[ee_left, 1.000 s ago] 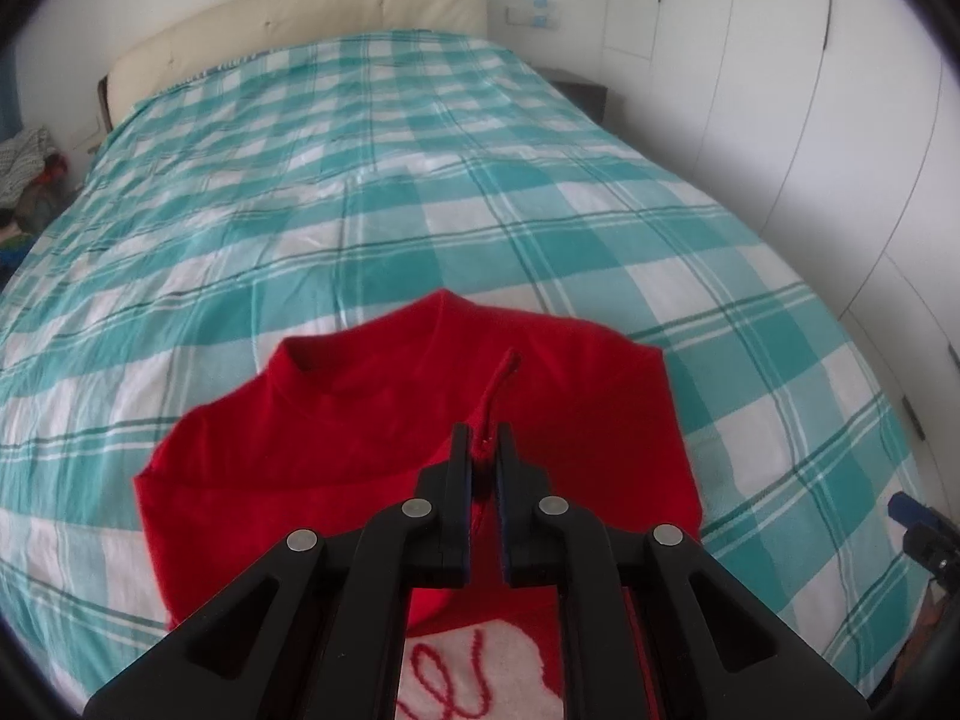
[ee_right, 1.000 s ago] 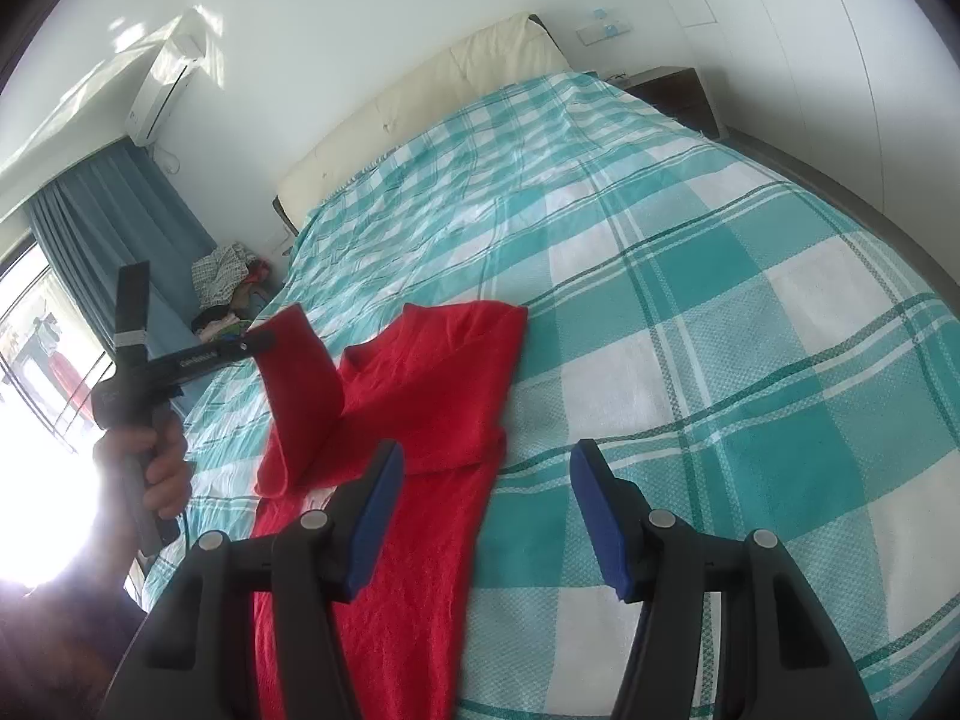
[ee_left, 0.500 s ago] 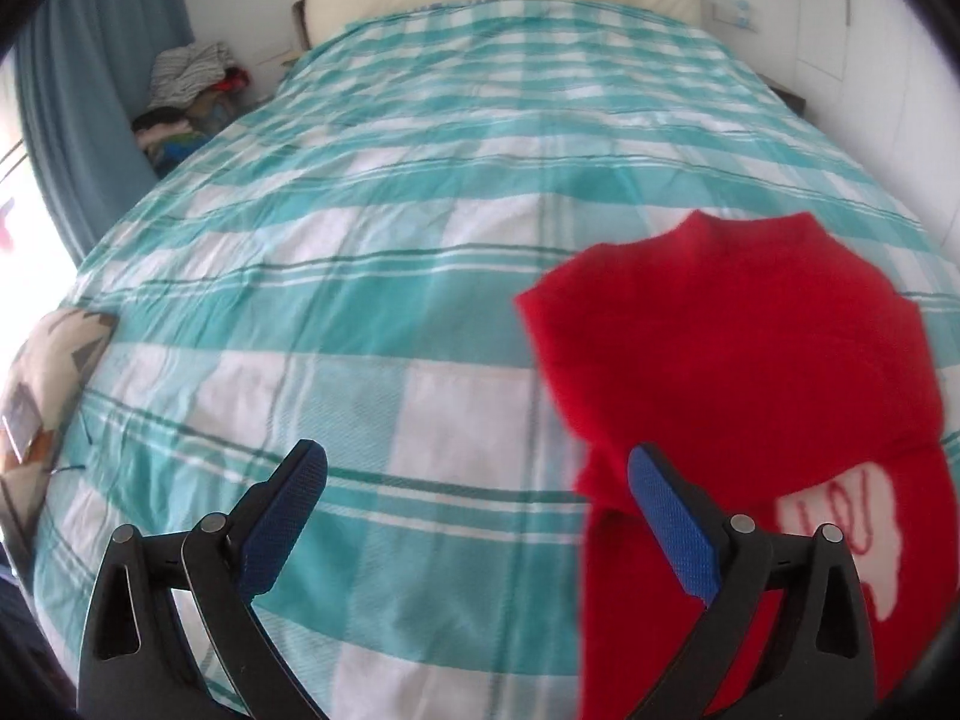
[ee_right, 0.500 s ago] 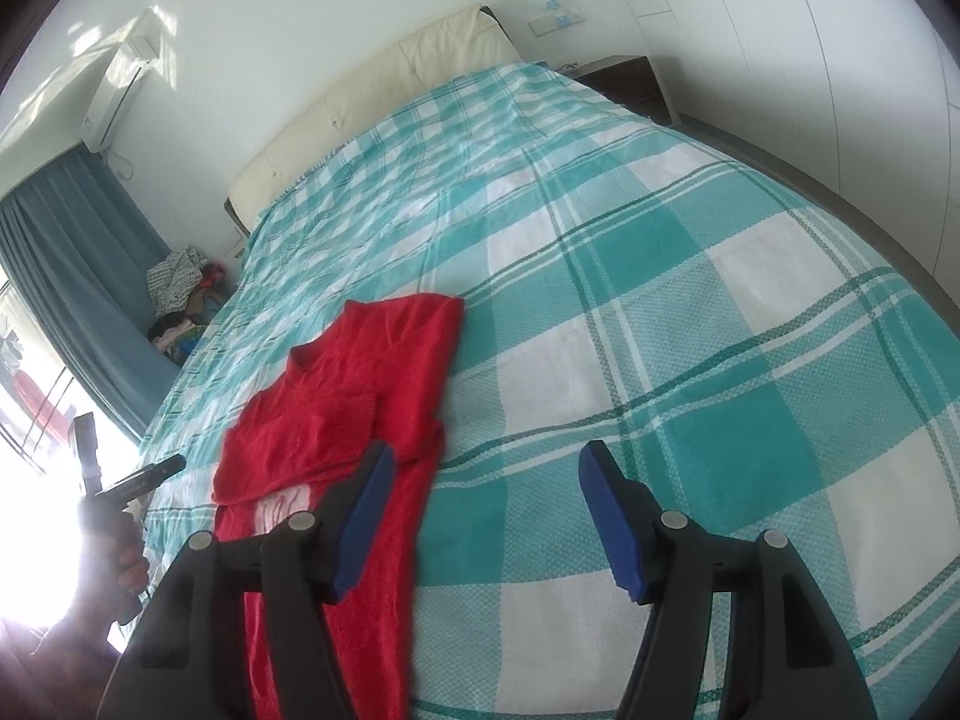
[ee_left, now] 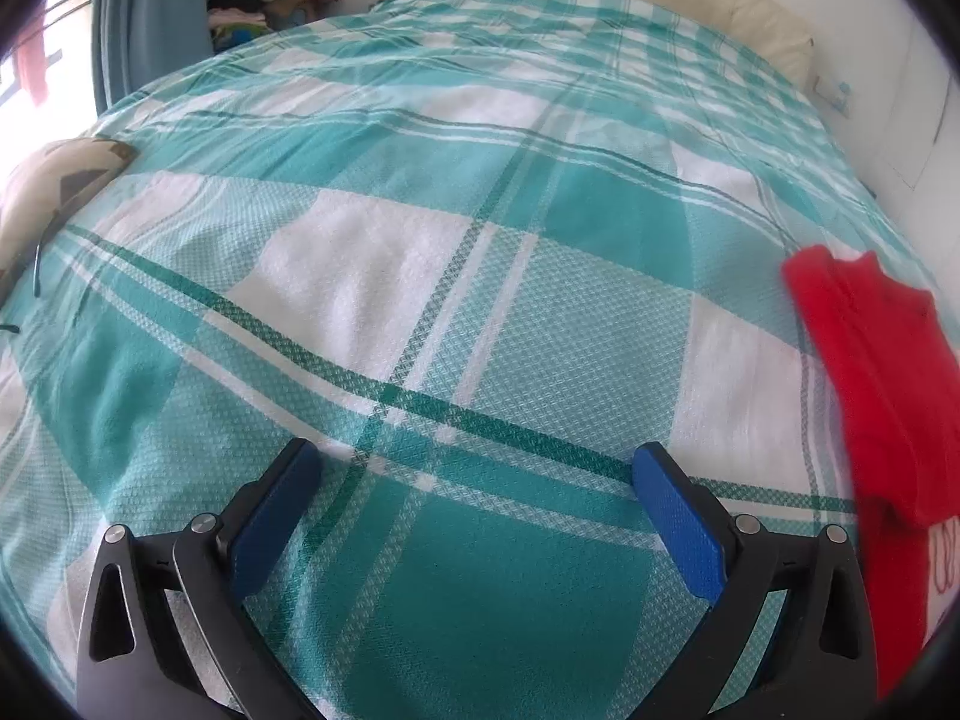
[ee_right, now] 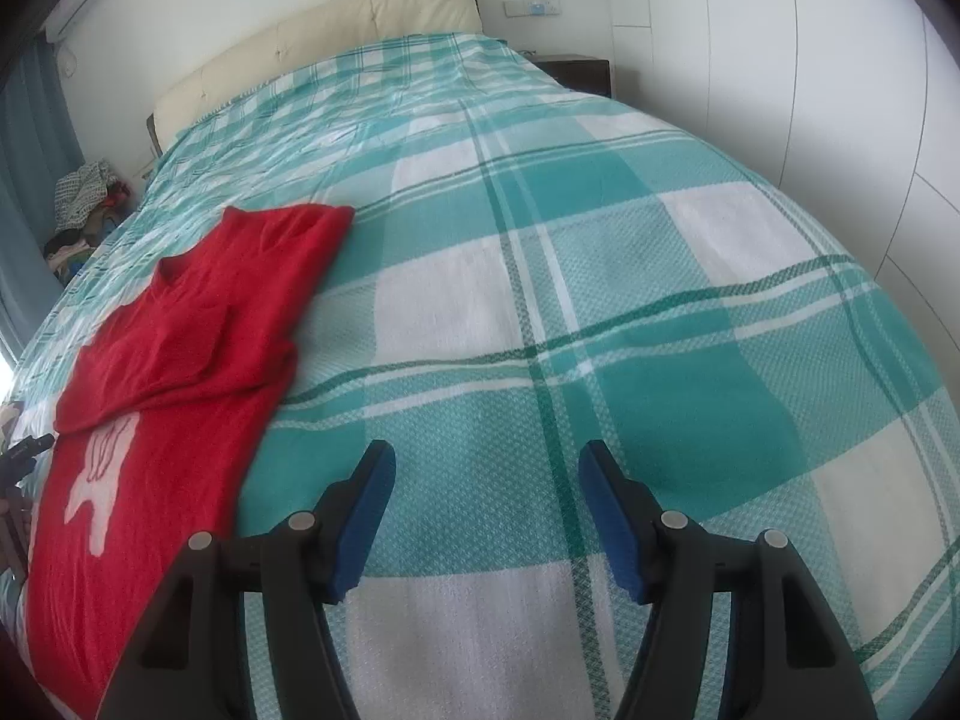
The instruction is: Fold small clothes
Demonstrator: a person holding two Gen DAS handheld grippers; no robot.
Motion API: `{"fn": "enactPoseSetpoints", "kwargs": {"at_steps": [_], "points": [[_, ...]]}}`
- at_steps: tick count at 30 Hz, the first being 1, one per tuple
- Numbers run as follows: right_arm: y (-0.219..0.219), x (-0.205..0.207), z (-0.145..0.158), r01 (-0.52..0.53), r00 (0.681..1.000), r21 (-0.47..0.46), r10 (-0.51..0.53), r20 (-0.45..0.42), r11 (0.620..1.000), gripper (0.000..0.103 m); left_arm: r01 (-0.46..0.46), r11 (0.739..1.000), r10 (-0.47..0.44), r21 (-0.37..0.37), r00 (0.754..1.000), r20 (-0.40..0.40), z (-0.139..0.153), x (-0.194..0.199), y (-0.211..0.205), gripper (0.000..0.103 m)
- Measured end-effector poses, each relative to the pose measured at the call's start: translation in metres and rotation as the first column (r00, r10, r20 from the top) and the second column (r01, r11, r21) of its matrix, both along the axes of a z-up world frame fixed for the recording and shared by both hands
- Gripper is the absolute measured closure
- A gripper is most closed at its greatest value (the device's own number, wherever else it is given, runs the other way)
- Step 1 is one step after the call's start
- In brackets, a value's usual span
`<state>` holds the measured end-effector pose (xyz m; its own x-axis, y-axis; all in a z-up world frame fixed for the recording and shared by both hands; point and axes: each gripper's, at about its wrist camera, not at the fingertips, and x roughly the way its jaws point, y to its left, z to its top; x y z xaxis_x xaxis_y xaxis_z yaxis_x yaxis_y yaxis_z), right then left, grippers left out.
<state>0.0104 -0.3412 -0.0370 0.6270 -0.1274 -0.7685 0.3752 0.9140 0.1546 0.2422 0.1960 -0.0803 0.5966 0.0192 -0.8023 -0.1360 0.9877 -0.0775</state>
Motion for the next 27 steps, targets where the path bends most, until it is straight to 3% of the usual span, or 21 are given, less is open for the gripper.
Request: {"fn": "enactPoseSetpoints", "kwargs": {"at_steps": [4,13,27], "points": [[0.002,-0.001,-0.006,0.001,1.000,-0.016,-0.001,0.018,1.000,0.036,0.000,0.997,0.001,0.078,1.000,-0.016,-0.002,0.003,-0.009,0.000],[0.013,0.006,-0.012,-0.038,0.999,-0.050,0.038,0.006,0.998,0.021,0.000,0.998,0.001,0.061,1.000,-0.015,-0.003,0.003,-0.007,0.000],[0.016,0.007,-0.015,-0.039,0.999,-0.064,0.040,0.008,0.997,0.019,0.000,0.998,0.001,0.060,1.000,-0.014,-0.003,0.003,-0.006,0.000]]}}
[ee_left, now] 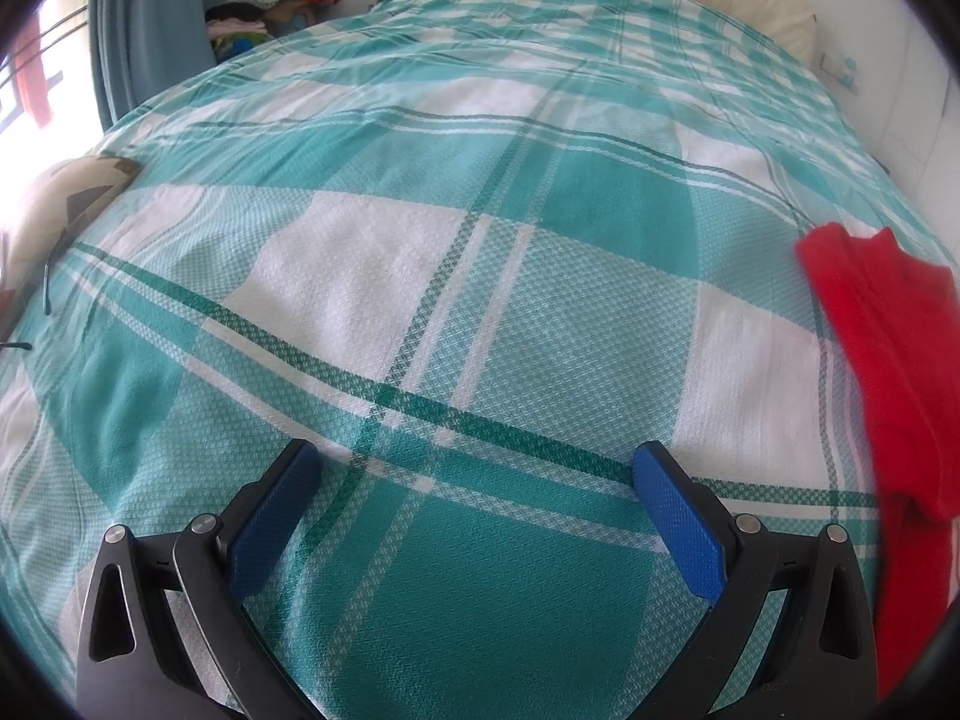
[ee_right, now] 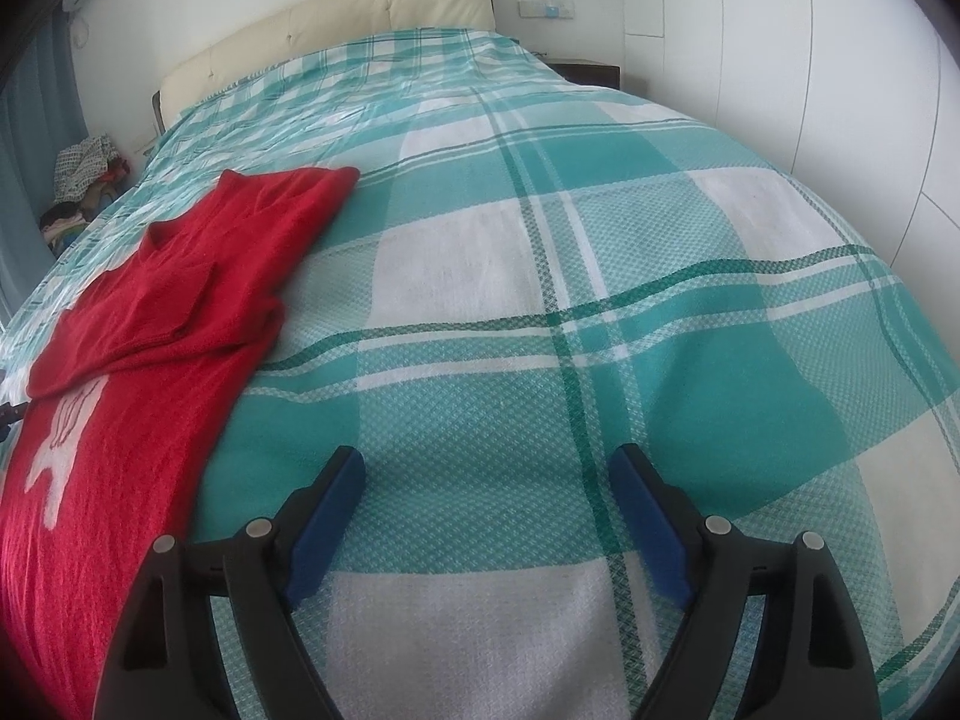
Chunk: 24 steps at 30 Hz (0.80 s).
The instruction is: Fold small clothes
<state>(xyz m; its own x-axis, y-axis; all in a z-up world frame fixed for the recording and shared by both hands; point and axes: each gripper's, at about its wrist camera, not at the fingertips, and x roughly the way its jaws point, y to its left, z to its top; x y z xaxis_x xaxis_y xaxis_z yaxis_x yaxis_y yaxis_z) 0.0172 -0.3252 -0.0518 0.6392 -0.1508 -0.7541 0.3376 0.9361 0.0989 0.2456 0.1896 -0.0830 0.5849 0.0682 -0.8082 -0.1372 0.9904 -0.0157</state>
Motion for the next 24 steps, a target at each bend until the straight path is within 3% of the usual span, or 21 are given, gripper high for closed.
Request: {"fn": "enactPoseSetpoints", "kwargs": {"at_steps": [24], "points": [[0.0044,0.0066,-0.0025,-0.007,1.000,-0.033,0.006,-0.029,0.999,0.015,0.001,1.000,-0.001,0.001,1.000,0.000,-0.0001,0.0002,0.0000,0.000]]}}
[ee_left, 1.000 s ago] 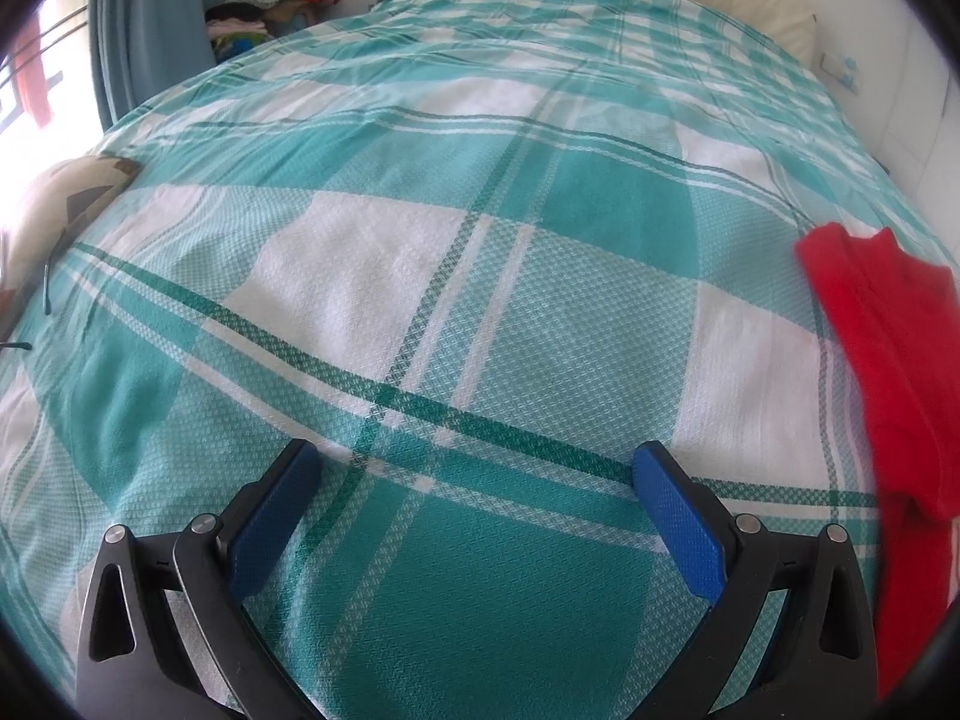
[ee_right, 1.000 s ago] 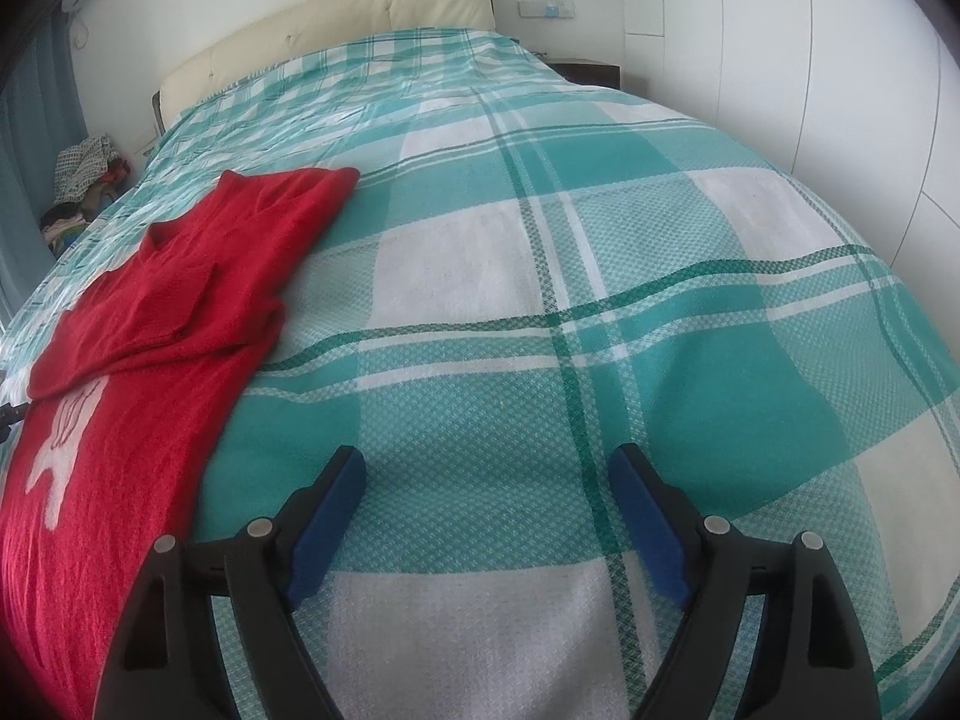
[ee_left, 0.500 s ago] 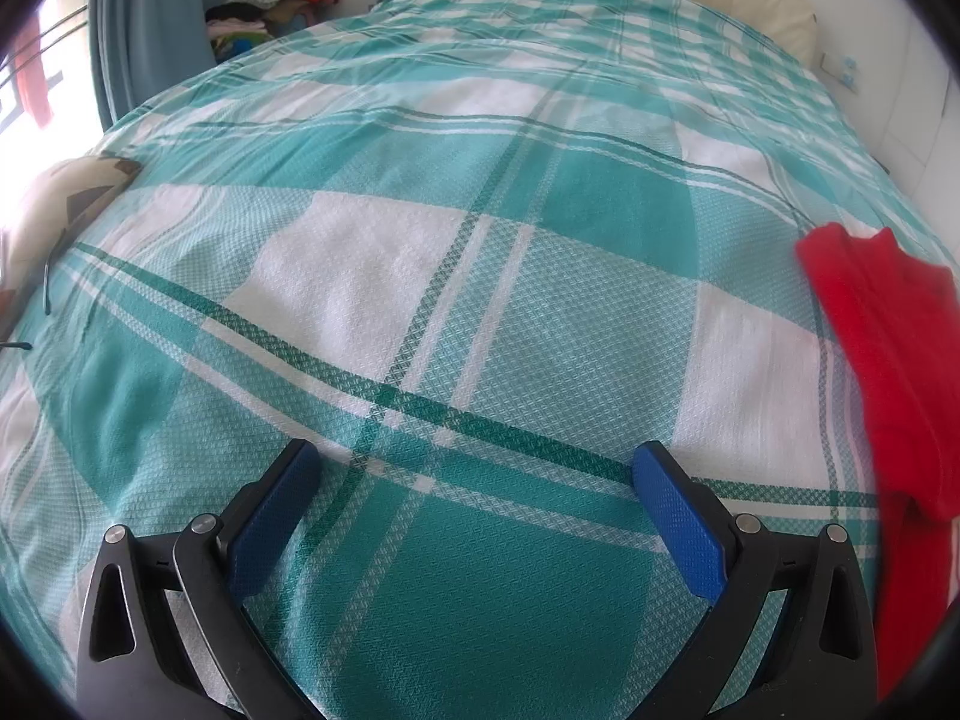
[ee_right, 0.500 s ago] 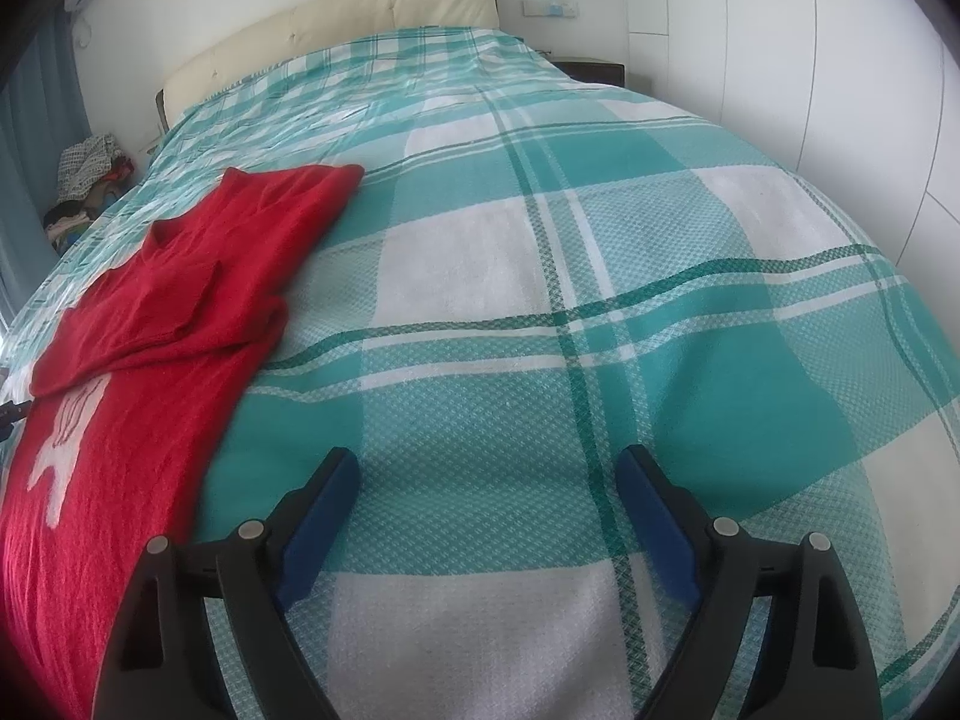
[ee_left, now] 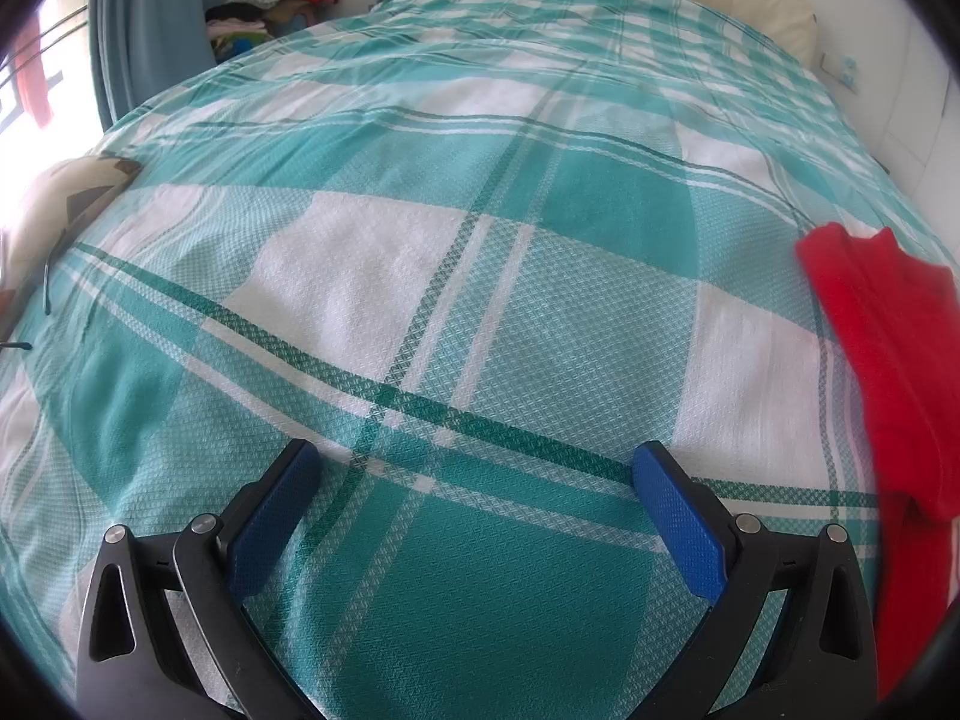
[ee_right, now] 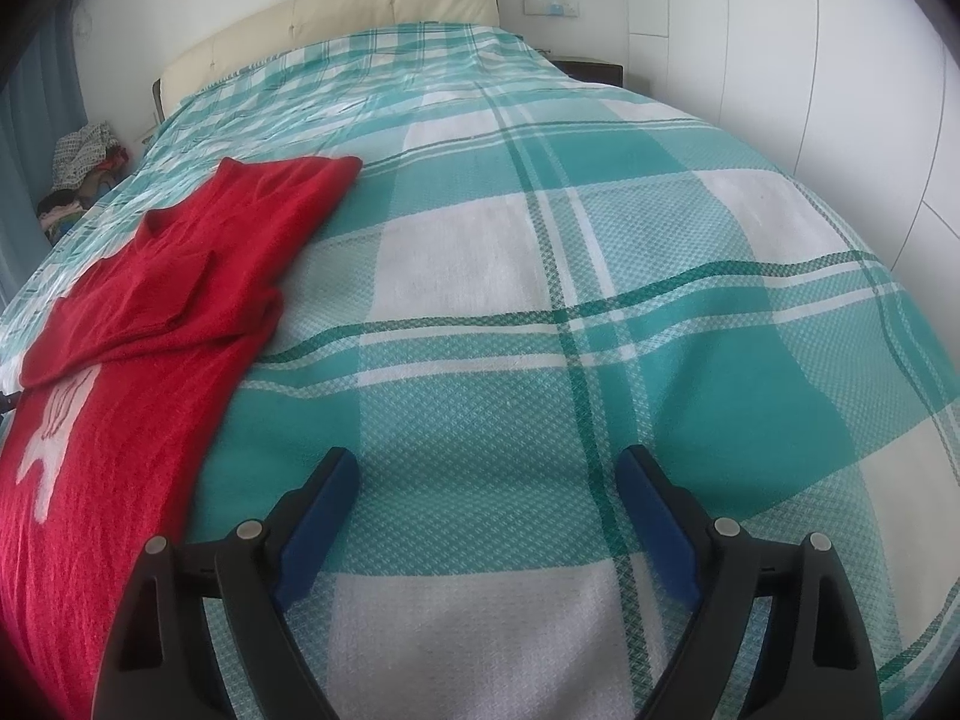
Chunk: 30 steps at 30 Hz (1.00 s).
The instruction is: Fold small clothes
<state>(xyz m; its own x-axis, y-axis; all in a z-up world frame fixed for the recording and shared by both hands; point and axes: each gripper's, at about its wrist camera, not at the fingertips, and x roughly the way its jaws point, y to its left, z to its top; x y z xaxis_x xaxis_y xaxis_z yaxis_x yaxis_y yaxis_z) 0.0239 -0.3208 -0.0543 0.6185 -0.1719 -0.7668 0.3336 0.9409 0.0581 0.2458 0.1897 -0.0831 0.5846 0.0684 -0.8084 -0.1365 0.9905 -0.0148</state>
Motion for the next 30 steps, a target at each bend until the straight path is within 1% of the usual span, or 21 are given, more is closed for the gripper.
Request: {"fn": "enactPoseSetpoints", "kwargs": {"at_steps": [9,30], "points": [[0.0013,0.0025,-0.0015,0.002,1.000,-0.023,-0.003,-0.014,1.000,0.014,0.000,1.000,0.000,0.001,1.000,0.000,-0.0001,0.0001,-0.0002,0.000],[-0.0009,0.0012,-0.0020,-0.001,1.000,-0.009,0.001,-0.005,1.000,0.013,0.001,1.000,-0.001,0.001,1.000,0.000,-0.0001,0.0001,-0.0006,0.000]]}}
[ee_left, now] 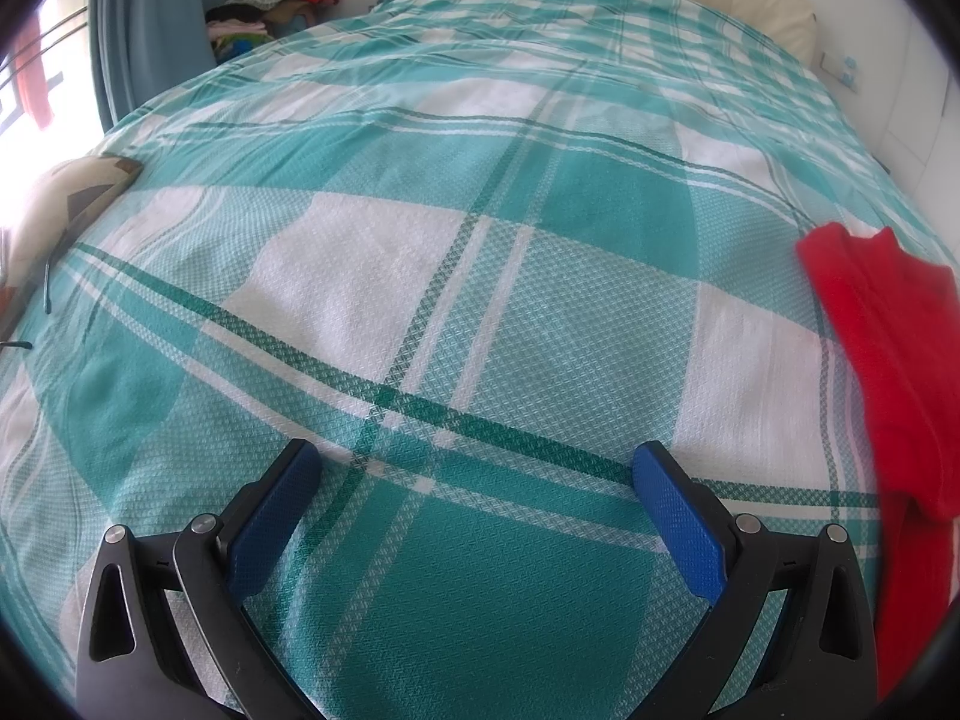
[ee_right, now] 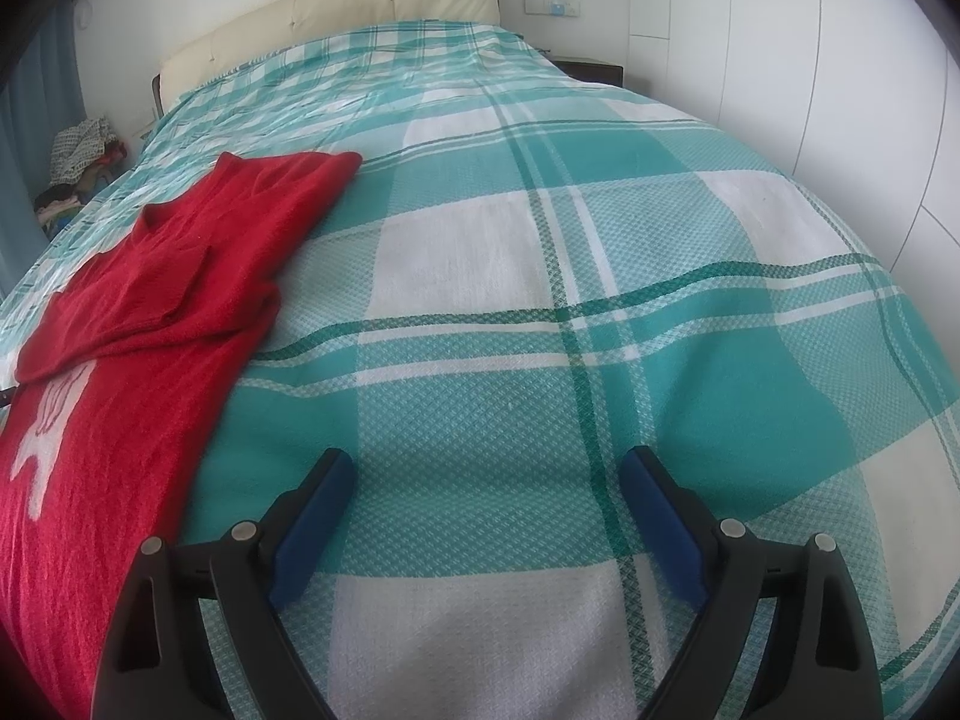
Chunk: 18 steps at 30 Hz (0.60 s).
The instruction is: Fold small clothes
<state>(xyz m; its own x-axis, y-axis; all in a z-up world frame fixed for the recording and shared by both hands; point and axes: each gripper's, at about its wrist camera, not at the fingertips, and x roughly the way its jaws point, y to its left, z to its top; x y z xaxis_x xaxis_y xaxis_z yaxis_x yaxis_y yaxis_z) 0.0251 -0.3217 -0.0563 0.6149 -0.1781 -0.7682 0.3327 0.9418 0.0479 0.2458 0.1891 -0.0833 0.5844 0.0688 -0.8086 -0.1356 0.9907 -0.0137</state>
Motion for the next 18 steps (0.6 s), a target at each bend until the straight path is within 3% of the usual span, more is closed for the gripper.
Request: {"fn": "enactPoseSetpoints", "kwargs": {"at_steps": [18], "points": [[0.0013,0.0016,0.0006,0.001,1.000,-0.007,-0.001,-0.005,1.000,0.012,0.000,1.000,0.000,0.000,1.000,0.000,0.0002,-0.0001,0.0002,0.000]]}}
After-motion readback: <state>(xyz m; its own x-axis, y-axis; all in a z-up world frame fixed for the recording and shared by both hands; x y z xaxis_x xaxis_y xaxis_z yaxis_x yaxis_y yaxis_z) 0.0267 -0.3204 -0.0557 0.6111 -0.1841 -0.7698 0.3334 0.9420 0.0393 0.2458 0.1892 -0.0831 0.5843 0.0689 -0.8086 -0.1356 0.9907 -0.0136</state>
